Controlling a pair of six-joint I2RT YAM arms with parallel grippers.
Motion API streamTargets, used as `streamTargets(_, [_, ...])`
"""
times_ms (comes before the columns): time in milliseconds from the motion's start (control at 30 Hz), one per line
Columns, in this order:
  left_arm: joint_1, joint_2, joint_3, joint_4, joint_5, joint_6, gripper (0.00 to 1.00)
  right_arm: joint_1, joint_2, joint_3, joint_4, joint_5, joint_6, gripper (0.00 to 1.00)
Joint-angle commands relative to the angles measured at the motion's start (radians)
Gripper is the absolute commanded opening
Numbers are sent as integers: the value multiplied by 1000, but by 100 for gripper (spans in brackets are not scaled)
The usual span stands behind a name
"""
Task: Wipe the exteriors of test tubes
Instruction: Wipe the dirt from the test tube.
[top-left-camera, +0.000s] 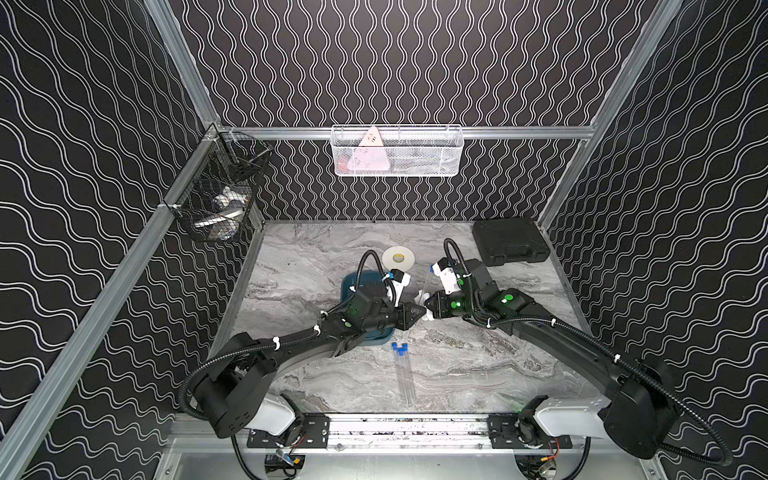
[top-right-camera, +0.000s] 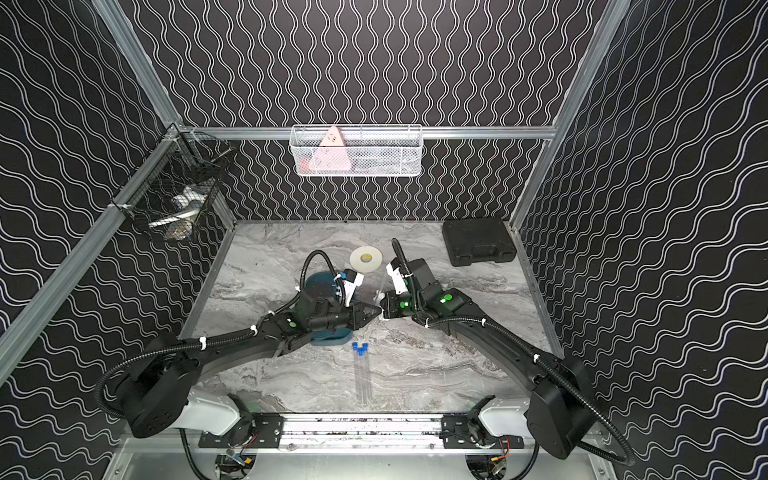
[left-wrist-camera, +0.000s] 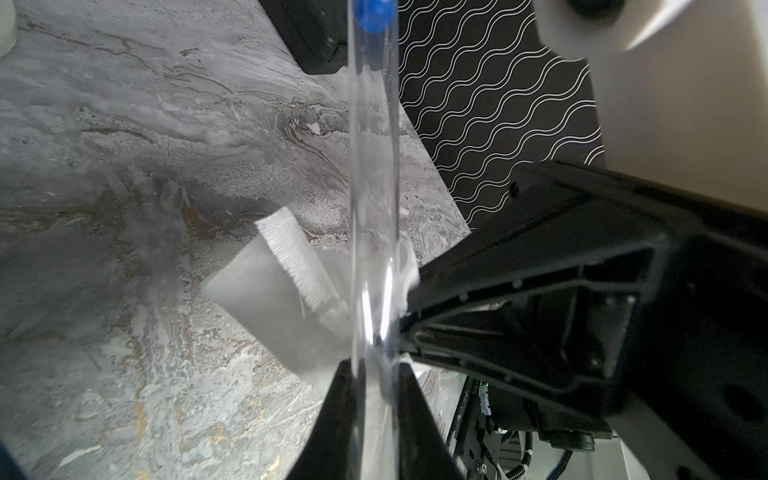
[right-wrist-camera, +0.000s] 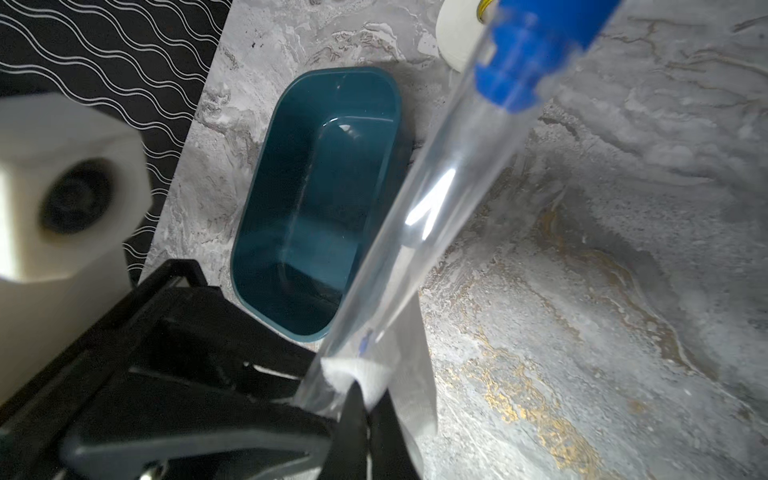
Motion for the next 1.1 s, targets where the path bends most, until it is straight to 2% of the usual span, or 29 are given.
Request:
streamTargets(0, [0,2,4,31,24,-4,10,-2,23,70,21,37,-180,0])
streamTargets(167, [0,-10,-1,25,27,-4,10,-50,111,213,-50,131,-389,0])
streamTargets(267, [1,-24,-3,9,24,1,10,-53,110,220,-31,148,-454,0])
streamTargets(400, [1,-34,-2,-6,20,11,10,-52,67,180,-7,112,-467,0])
streamTargets(533, [1,-27,1,0,21,11,10,-7,5,73,34,46,-448,0])
streamTargets(700, [1,-10,3,15,26,6,10,78,-29,-10,54,42,-440,0])
streamTargets(800, [1,3,10,23,36,3,10,83,-22,-18,67,71,-442,0])
streamTargets(933, [1,5,10,24,41,2,10,62,9,35,59,141,-483,0])
streamTargets(1067, [0,-1,10,24,44,4,10,-44,75,127,44,89,-488,0])
